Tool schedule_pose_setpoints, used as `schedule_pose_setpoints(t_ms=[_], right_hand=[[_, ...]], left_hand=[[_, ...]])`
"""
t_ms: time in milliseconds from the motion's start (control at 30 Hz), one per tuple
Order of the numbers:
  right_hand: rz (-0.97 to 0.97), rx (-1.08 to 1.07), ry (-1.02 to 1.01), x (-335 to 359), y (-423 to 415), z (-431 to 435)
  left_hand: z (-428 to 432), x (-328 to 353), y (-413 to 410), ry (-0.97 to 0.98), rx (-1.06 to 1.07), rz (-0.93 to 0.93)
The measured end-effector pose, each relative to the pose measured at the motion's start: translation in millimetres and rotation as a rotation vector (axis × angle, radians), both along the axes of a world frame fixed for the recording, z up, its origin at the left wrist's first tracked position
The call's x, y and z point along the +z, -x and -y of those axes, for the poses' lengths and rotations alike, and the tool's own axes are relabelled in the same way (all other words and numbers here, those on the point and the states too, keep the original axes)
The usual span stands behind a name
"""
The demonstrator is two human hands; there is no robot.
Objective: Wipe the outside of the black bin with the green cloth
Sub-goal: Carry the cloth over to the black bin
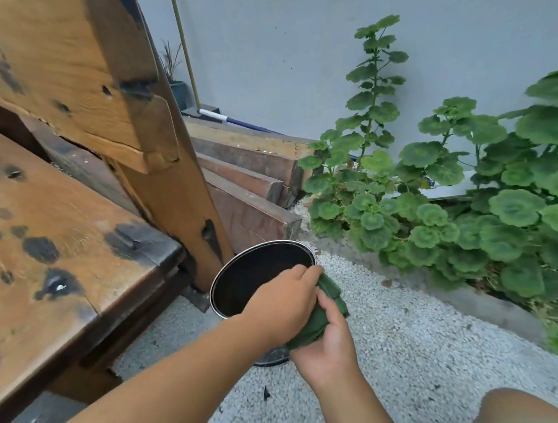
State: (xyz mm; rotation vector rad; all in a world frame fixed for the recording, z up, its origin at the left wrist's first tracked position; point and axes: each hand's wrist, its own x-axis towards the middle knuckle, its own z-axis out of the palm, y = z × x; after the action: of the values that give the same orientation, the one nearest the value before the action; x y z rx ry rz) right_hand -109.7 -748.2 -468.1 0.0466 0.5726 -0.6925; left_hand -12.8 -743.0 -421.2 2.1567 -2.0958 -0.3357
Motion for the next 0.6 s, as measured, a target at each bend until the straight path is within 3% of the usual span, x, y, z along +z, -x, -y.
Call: schedule_pose_setpoints(t_ms=[100, 300, 433, 600], right_hand=[[0.002, 0.019, 0.066, -4, 1, -1], [0.008, 0.041, 0.091, -1, -5, 6], [-0.027, 0.074, 0.108, -11, 5, 12], [-0.105, 0.074, 0.068, -31, 13, 19]], left_hand=[[-4, -10, -3, -0.012, 0.032, 0.066], [2, -10, -8, 0.168, 0.055, 0.167], [18, -10, -24, -0.054, -0.010, -0.065], [27, -24, -43, -0.129, -0.065, 0.032]])
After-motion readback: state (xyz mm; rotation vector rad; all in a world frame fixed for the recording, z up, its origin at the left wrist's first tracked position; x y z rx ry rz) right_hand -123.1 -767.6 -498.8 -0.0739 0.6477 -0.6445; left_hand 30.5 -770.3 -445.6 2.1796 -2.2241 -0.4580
